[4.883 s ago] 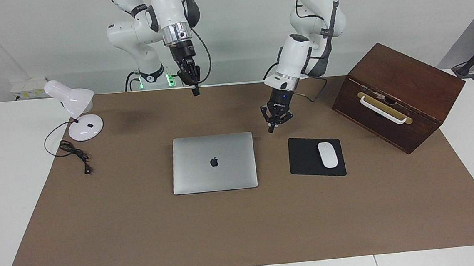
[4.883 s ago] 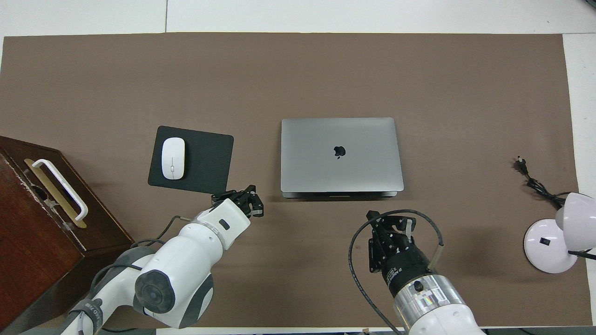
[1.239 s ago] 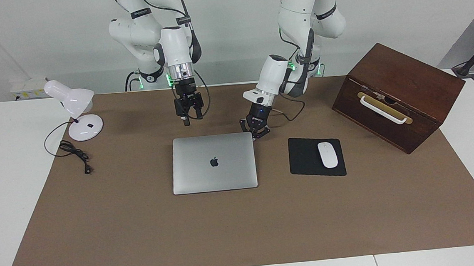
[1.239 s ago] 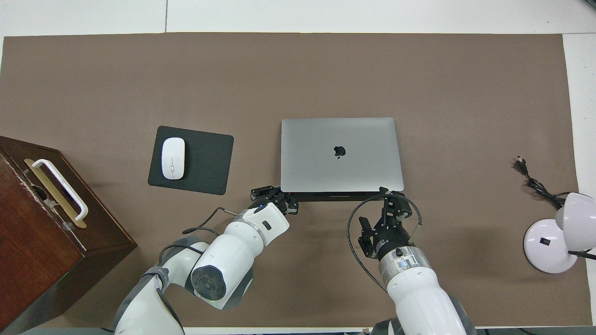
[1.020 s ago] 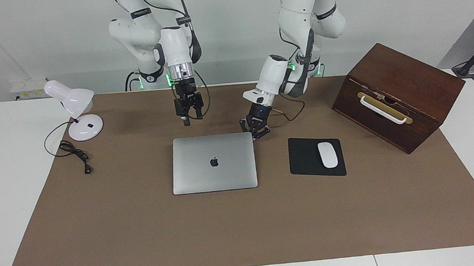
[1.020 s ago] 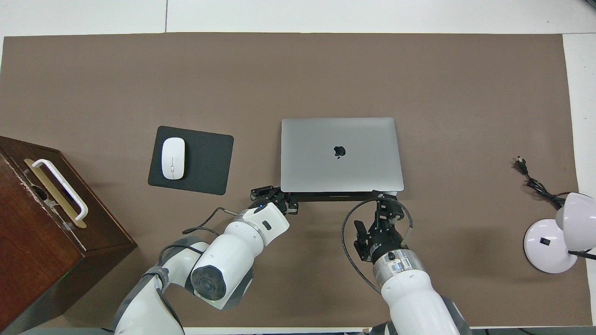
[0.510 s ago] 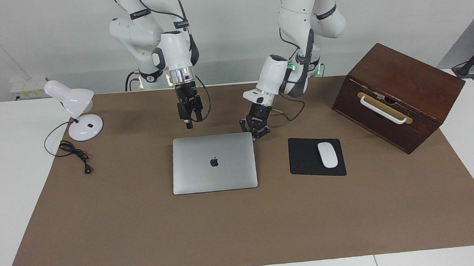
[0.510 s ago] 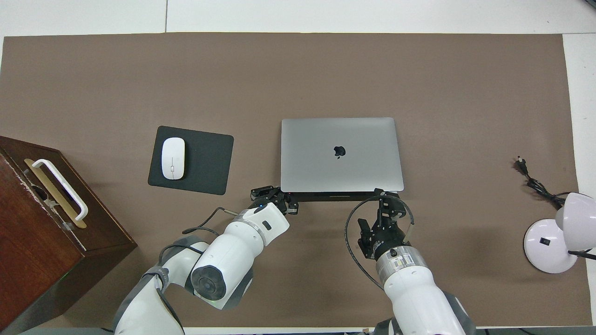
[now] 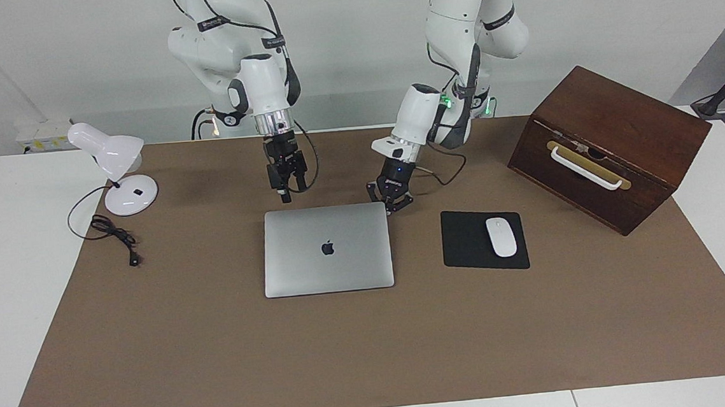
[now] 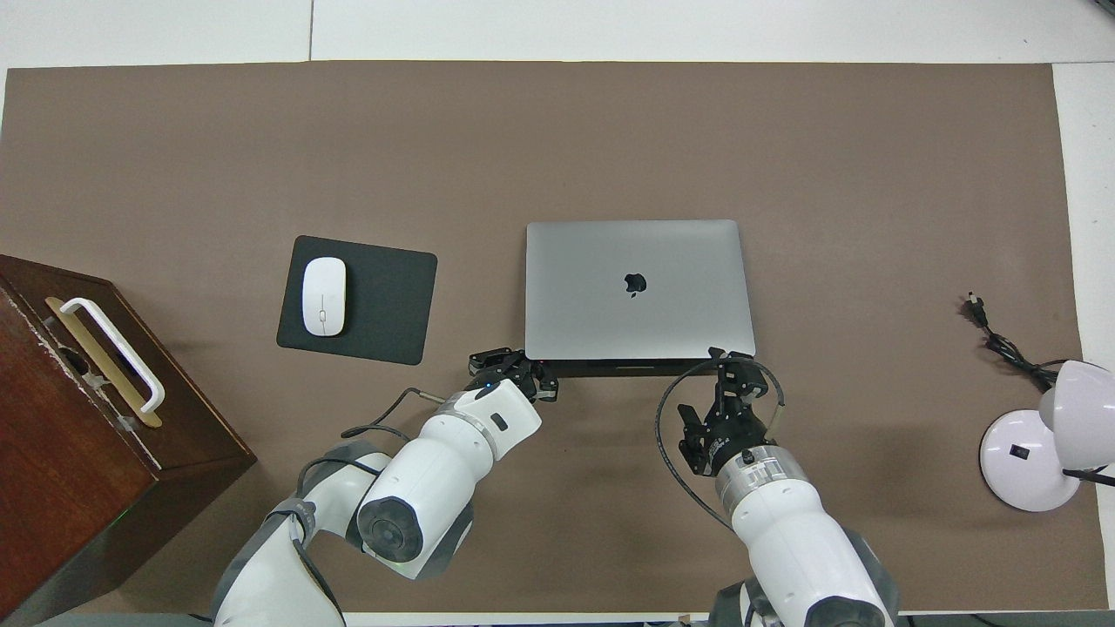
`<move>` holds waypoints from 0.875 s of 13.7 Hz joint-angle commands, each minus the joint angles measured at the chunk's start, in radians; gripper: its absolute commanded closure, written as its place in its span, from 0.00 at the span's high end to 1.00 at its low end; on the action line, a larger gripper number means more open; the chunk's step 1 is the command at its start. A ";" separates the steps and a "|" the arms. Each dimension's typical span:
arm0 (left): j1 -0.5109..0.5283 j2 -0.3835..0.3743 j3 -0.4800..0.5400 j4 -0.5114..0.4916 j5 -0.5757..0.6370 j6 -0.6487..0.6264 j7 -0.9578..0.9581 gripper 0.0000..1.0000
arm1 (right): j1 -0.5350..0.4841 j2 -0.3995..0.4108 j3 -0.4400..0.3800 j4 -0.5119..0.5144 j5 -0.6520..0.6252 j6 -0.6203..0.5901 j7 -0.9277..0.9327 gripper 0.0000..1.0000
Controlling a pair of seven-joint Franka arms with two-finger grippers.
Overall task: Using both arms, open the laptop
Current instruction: 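Hold the laptop base with the left gripper while the right gripper grips the lid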
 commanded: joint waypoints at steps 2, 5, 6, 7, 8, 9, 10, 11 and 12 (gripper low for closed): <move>-0.012 0.045 0.007 0.020 -0.017 0.012 0.018 0.00 | -0.052 0.031 0.013 -0.025 -0.050 0.056 -0.013 1.00; -0.012 0.045 0.007 0.020 -0.017 0.012 0.017 0.00 | -0.066 0.039 0.013 -0.023 -0.064 0.056 -0.013 1.00; -0.012 0.045 0.007 0.020 -0.017 0.012 0.018 0.00 | -0.079 0.043 0.013 -0.021 -0.075 0.056 -0.014 1.00; -0.013 0.045 0.007 0.020 -0.017 0.012 0.018 0.00 | -0.087 0.048 0.013 -0.011 -0.092 0.060 -0.014 1.00; -0.013 0.045 0.007 0.020 -0.017 0.012 0.018 0.00 | -0.092 0.054 0.013 -0.009 -0.095 0.060 -0.016 1.00; -0.013 0.045 0.007 0.020 -0.017 0.012 0.018 0.00 | -0.092 0.054 0.013 -0.008 -0.096 0.060 -0.020 1.00; -0.013 0.045 0.007 0.020 -0.017 0.012 0.018 0.00 | -0.093 0.054 0.013 -0.003 -0.098 0.059 -0.026 1.00; -0.013 0.045 0.007 0.020 -0.017 0.012 0.018 0.00 | -0.093 0.055 0.013 -0.001 -0.099 0.059 -0.032 1.00; -0.013 0.045 0.007 0.018 -0.017 0.012 0.018 0.00 | -0.096 0.057 0.013 0.000 -0.099 0.059 -0.042 1.00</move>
